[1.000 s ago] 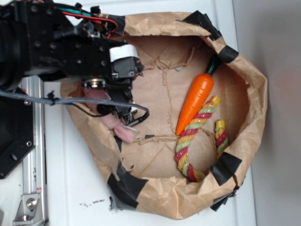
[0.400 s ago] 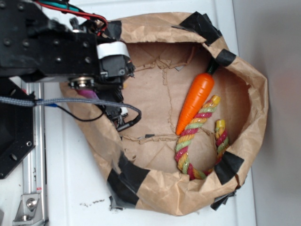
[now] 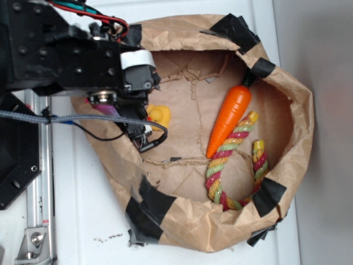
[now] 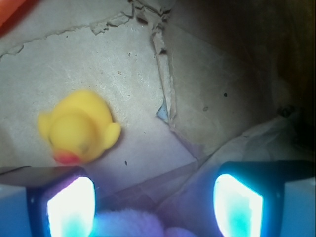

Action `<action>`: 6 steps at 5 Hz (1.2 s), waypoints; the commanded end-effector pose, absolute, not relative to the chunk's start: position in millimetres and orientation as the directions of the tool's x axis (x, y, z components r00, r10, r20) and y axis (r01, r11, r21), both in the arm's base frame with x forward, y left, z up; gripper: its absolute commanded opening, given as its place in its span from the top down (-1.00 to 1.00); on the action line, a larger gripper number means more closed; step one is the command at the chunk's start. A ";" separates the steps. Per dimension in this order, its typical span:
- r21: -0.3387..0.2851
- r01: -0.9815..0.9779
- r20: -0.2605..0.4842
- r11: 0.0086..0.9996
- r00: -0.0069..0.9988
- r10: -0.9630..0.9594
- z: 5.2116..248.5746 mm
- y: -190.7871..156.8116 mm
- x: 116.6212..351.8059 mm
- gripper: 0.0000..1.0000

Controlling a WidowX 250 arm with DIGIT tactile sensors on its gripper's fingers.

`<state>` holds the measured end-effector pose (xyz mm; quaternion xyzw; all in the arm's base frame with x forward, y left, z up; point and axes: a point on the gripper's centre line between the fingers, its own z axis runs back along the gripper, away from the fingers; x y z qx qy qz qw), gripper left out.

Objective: Grab the yellow duck.

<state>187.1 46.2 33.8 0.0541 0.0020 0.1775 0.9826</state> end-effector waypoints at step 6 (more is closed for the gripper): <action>-0.093 -0.361 0.194 0.928 0.907 0.373 34.0 40.4 226.5 -1.00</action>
